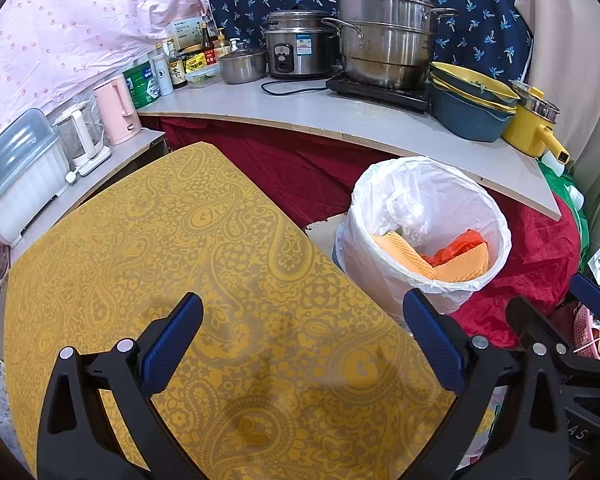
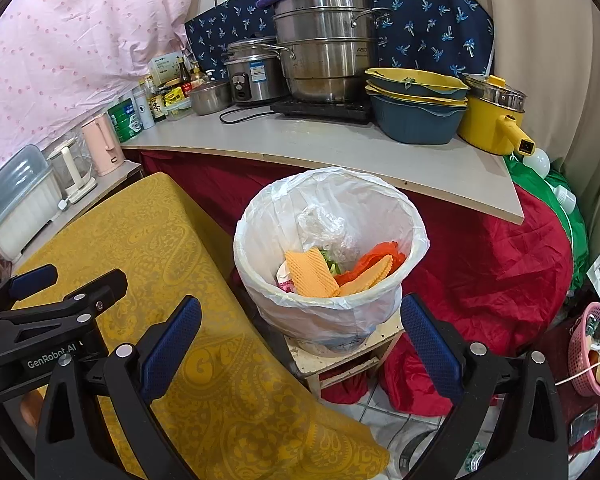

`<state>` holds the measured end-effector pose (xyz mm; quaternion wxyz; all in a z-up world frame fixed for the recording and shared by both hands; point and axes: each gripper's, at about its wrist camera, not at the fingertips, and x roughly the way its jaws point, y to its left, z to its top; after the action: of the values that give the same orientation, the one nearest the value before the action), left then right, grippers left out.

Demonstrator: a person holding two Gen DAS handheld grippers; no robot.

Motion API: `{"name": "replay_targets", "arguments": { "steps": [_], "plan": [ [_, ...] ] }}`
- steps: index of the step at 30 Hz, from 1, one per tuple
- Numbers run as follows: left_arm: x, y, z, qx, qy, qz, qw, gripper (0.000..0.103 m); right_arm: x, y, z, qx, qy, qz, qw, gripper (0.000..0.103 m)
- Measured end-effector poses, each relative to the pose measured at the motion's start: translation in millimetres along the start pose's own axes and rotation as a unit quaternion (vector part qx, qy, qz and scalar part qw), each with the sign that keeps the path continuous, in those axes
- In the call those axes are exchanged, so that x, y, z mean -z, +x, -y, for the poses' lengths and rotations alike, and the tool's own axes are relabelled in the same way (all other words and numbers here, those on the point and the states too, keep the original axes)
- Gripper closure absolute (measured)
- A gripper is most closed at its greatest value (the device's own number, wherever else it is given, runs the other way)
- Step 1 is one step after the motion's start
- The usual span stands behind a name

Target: Collect trash

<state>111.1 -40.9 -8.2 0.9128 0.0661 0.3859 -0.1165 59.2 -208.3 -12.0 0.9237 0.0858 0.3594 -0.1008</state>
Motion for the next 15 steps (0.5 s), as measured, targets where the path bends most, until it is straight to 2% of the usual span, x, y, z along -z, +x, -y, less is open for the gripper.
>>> {"name": "replay_targets", "arguments": {
  "steps": [15],
  "plan": [
    [2, 0, 17, 0.015, 0.02, -0.005, 0.9997, 0.007, 10, -5, 16, 0.003, 0.012, 0.002, 1.0, 0.007]
  ]
}}
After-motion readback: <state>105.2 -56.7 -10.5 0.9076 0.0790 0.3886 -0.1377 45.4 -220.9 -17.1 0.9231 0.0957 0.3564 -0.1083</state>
